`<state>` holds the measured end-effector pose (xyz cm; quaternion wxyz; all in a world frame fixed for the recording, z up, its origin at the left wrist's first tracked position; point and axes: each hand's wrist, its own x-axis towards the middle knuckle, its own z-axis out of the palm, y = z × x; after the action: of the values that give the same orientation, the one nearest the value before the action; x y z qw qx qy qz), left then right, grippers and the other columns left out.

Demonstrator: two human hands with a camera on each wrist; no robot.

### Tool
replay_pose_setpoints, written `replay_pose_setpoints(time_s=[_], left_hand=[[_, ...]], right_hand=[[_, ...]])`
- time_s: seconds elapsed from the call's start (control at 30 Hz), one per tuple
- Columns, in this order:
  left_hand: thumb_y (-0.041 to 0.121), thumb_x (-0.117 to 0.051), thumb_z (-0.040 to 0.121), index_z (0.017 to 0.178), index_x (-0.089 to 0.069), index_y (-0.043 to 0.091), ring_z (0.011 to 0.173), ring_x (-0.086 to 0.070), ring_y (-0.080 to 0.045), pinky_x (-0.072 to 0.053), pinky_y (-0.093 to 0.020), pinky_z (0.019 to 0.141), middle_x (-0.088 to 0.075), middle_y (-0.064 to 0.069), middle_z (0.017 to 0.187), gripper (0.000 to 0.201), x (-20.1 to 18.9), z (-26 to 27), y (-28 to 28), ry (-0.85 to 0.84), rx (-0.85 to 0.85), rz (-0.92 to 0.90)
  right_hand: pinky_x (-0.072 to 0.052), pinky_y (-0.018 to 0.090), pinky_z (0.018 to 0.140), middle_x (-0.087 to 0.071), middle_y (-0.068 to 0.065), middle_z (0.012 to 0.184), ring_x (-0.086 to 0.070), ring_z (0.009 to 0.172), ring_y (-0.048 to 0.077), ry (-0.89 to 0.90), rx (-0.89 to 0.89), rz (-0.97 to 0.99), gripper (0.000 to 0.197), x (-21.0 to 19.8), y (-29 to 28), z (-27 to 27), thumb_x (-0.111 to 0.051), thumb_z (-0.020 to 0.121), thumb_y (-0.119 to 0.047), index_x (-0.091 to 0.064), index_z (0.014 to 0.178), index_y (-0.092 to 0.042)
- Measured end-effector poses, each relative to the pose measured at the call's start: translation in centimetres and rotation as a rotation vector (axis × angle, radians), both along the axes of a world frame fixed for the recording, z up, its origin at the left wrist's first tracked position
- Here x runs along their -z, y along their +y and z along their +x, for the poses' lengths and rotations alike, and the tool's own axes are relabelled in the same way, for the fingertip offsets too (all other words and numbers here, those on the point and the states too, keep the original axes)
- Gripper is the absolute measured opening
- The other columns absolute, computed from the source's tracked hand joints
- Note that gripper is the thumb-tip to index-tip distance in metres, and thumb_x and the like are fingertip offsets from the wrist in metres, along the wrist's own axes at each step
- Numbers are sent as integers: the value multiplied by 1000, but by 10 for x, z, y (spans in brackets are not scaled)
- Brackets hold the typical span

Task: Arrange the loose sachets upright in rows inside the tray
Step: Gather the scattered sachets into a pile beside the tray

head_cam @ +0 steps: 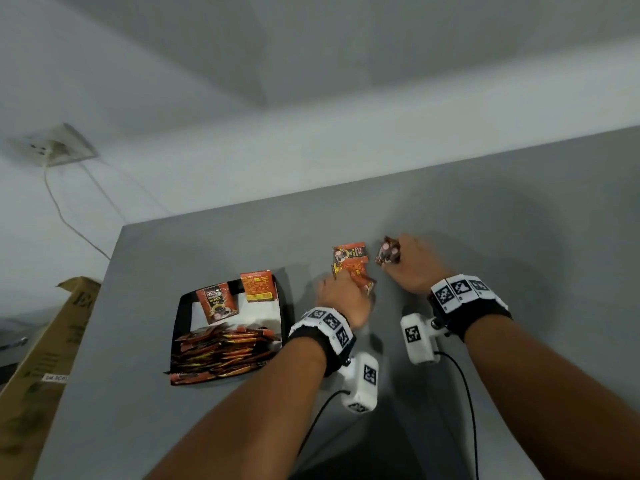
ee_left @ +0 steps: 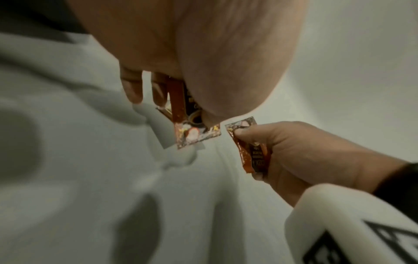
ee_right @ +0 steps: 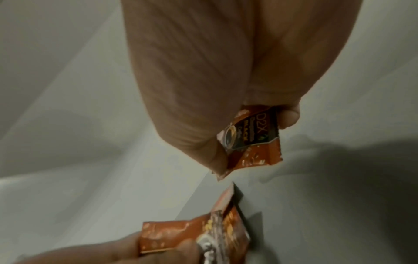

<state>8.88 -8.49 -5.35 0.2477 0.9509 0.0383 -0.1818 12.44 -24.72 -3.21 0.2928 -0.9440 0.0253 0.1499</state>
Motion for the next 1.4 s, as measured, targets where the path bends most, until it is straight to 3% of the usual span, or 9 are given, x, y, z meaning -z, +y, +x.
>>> replay_pose_setpoints(time_s=[0.2,0.37,0.57,0.7,0.8,0.9,1.13,1.3,1.4], left_hand=[[39,-49,94,143,-34,12,139,-28,-32,-27,-46,115,-34,-9,150,58,-2,18,-13,18,-75,21],[41,-58,90,134,-45,25,131,-32,-31,-29,-46,109,-38,-7,141,49,9,12,-10,-52,63,169],[49,-70,77,133,-35,20,129,-34,-30,-35,-45,106,-38,-7,140,72,17,2,3,-15,75,198],[49,-70,76,132,-40,18,125,-36,-30,-38,-44,107,-43,-9,134,71,21,-6,7,11,108,187],[43,-64,80,131,-39,20,120,-45,-31,-41,-44,105,-50,-9,128,61,18,-14,5,46,125,81],[38,-57,83,121,-39,27,100,-63,-32,-54,-47,89,-64,-8,110,43,0,-22,5,85,108,-71],[19,-47,94,92,-54,12,89,-60,-31,-45,-37,75,-65,-12,95,10,-80,-26,55,-165,132,-233],[16,-56,89,93,-64,20,71,-57,-12,-41,-22,59,-62,9,79,10,-116,-21,143,-296,-5,-194],[16,-57,88,95,-65,23,73,-62,-15,-51,-31,65,-67,5,84,13,-116,-20,196,-315,-25,-101]], right_hand=[[-36,25,58,-58,1,92,-54,76,11,5,-56,87,28,-8,2,32,-69,85,-26,-53,104,-14],[-39,25,57,-64,-1,77,-63,70,20,41,-168,32,26,0,13,57,-74,73,-35,-63,89,-18],[-46,37,98,-60,-2,124,-59,112,23,74,-422,-130,51,9,34,63,-70,87,-37,-55,133,-21],[-41,41,106,-52,8,135,-50,124,32,64,-416,-248,62,15,39,60,-74,83,-27,-48,139,-21],[-43,43,99,-46,14,133,-47,124,36,74,-289,-282,72,18,34,58,-81,77,-33,-42,135,-14],[-44,31,78,-60,6,100,-63,101,29,53,-275,-208,37,18,29,51,-75,84,-27,-52,108,-12],[-46,30,65,-66,0,80,-67,79,25,-32,-285,-74,6,5,33,22,-68,86,-24,-63,83,-22],[-34,30,65,-55,-4,82,-53,75,19,-206,-285,161,12,-38,91,-7,-60,89,-11,-53,93,-20],[-35,27,59,-55,-11,76,-53,69,11,-263,-379,197,14,-52,136,-23,-63,90,-16,-52,89,-24]])
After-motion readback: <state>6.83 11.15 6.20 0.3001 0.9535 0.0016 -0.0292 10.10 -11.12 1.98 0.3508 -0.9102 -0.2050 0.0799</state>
